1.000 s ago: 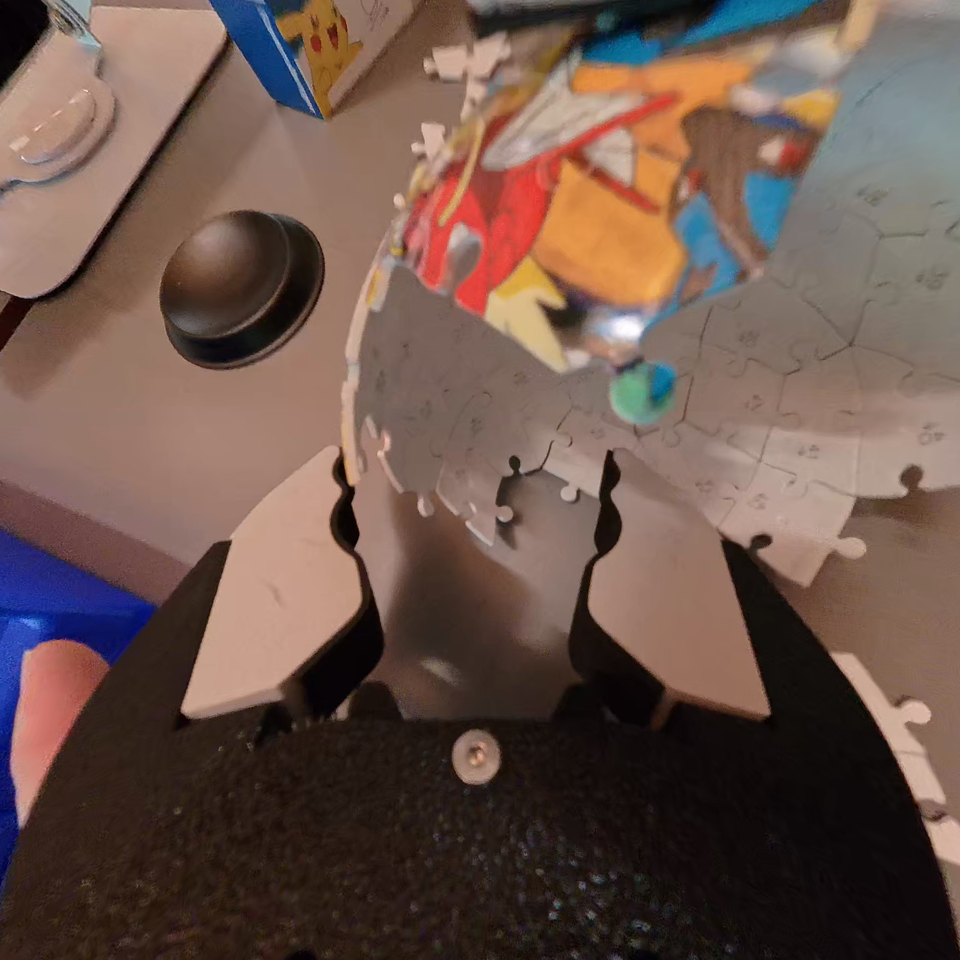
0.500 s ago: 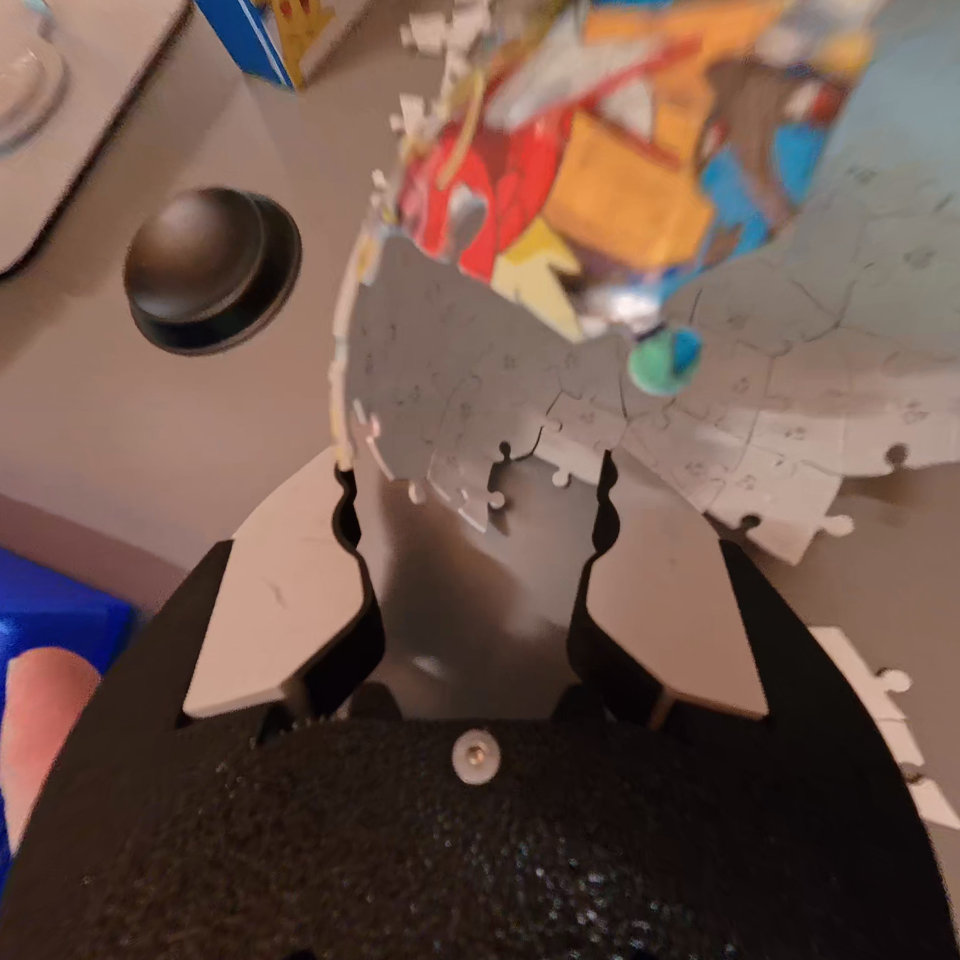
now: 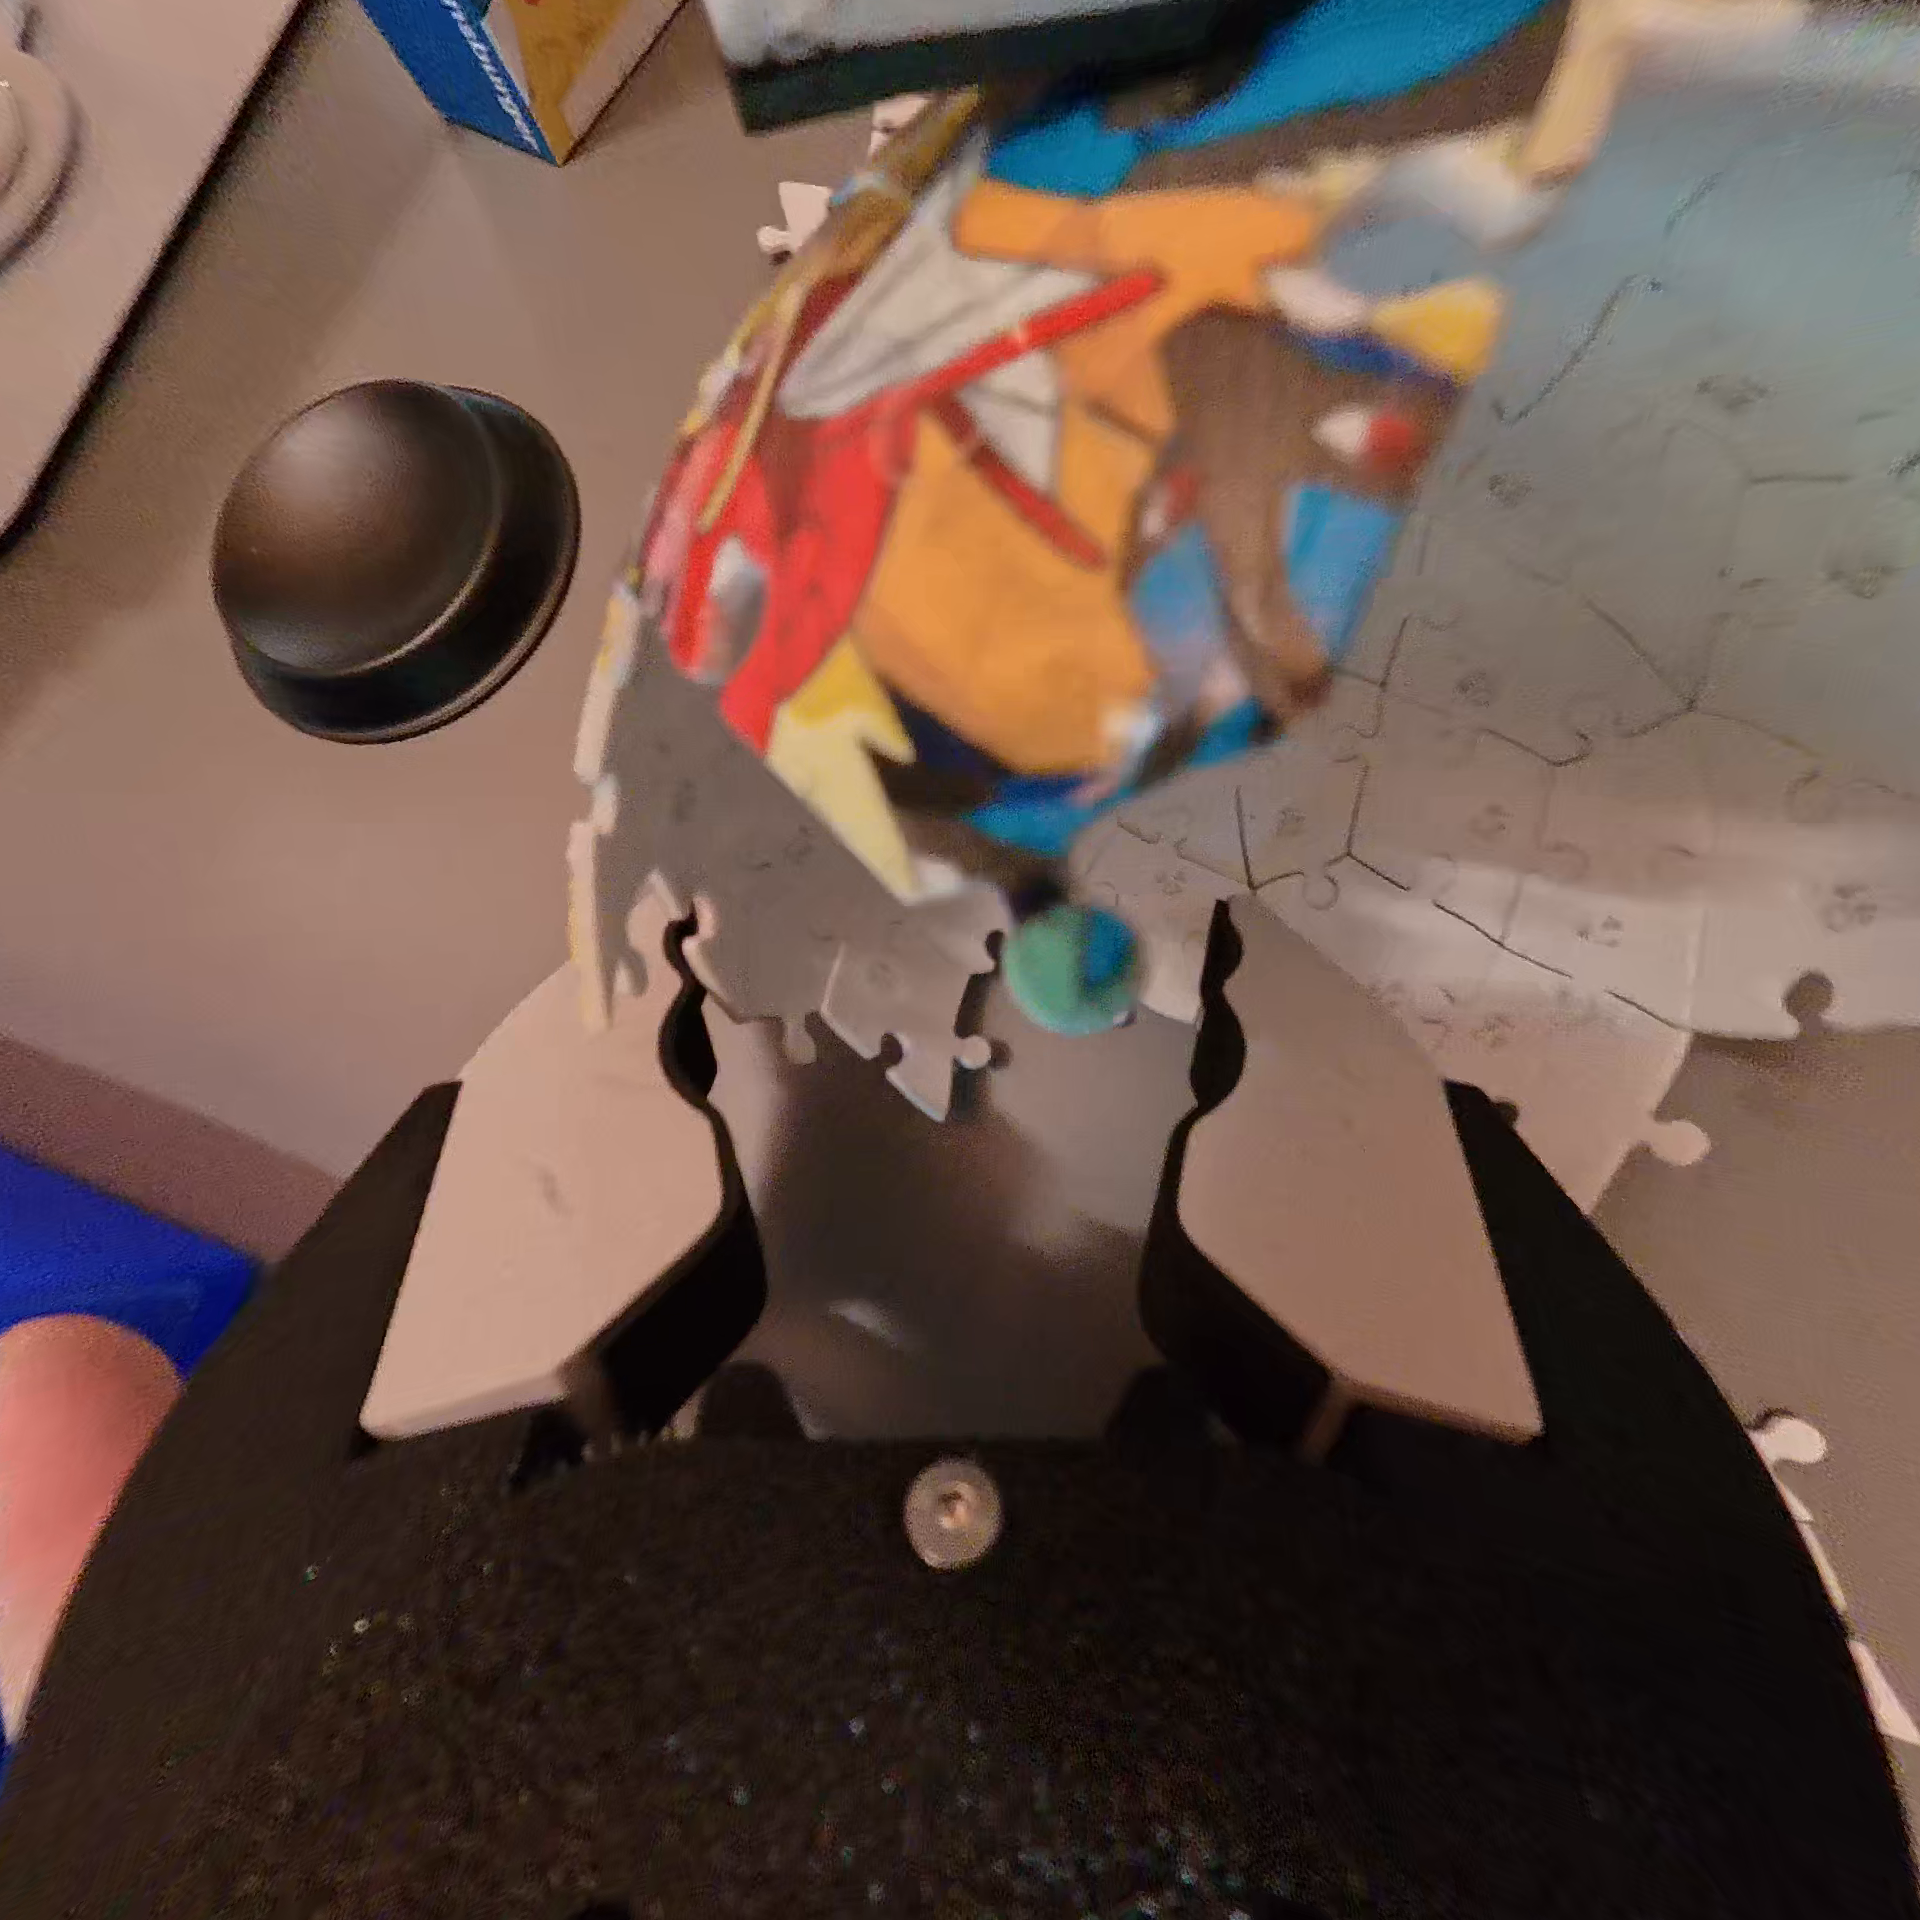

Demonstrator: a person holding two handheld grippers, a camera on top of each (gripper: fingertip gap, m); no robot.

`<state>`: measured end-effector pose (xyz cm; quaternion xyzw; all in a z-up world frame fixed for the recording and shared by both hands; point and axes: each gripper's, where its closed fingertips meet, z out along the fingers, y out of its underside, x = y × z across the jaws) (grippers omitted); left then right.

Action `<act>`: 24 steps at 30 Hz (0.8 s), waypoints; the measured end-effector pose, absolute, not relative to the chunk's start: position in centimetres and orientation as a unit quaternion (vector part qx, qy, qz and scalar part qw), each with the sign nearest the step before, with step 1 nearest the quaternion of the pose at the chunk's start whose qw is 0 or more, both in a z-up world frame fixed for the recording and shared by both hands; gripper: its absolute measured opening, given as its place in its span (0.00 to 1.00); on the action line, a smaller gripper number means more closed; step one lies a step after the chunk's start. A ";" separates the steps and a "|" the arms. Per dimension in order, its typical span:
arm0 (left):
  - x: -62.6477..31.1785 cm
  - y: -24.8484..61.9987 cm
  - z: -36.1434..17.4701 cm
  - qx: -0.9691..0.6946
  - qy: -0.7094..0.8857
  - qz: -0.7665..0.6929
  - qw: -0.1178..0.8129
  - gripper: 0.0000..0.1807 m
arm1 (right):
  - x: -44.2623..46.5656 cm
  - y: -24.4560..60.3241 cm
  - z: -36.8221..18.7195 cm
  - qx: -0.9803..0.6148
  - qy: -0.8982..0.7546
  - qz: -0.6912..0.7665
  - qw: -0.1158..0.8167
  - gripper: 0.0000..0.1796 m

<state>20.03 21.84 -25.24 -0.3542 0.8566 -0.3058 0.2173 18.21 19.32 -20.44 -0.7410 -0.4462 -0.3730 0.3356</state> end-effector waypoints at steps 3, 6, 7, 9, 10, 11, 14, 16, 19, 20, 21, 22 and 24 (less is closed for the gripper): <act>20.3 21.9 -24.9 -0.357 0.853 -0.310 0.220 0.51 | 18.3 19.3 -20.5 -0.745 -0.443 -0.367 0.338 0.75; 20.3 21.9 -25.1 -0.361 0.853 -0.313 0.209 0.50 | 18.5 19.3 -20.5 -0.751 -0.437 -0.358 0.343 0.75; 20.1 22.0 -25.4 -0.362 0.857 -0.306 0.204 0.50 | 18.6 19.3 -20.6 -0.754 -0.433 -0.355 0.344 0.75; 20.2 22.1 -25.4 -0.359 0.859 -0.301 0.206 0.51 | 18.8 19.2 -20.6 -0.759 -0.427 -0.350 0.346 0.75; 20.3 22.1 -25.1 -0.361 0.854 -0.308 0.213 0.51 | 18.9 19.2 -20.6 -0.760 -0.426 -0.348 0.346 0.75; 20.5 22.1 -24.6 -0.364 0.847 -0.323 0.215 0.51 | 18.9 19.2 -20.6 -0.761 -0.424 -0.347 0.347 0.75; 20.6 22.7 -23.5 -0.375 0.828 -0.350 0.224 0.49 | 19.2 19.0 -20.7 -0.764 -0.420 -0.348 0.347 0.75; 20.5 23.6 -23.4 -0.382 0.827 -0.342 0.231 0.49 | 19.3 18.9 -20.7 -0.765 -0.416 -0.347 0.348 0.76; 20.2 23.9 -23.5 -0.386 0.826 -0.341 0.228 0.49 | 19.5 18.9 -20.7 -0.767 -0.411 -0.344 0.353 0.76; 20.2 24.0 -23.5 -0.387 0.825 -0.342 0.230 0.49 | 19.5 18.8 -20.7 -0.768 -0.409 -0.344 0.354 0.76; 20.1 24.1 -23.3 -0.389 0.821 -0.348 0.232 0.49 | 19.5 18.8 -20.7 -0.768 -0.408 -0.344 0.355 0.76; 20.0 24.2 -23.0 -0.393 0.815 -0.356 0.235 0.49 | 19.5 18.8 -20.7 -0.767 -0.407 -0.345 0.356 0.75; 19.9 24.5 -22.2 -0.400 0.800 -0.378 0.239 0.49 | 19.6 18.7 -20.7 -0.768 -0.402 -0.346 0.360 0.75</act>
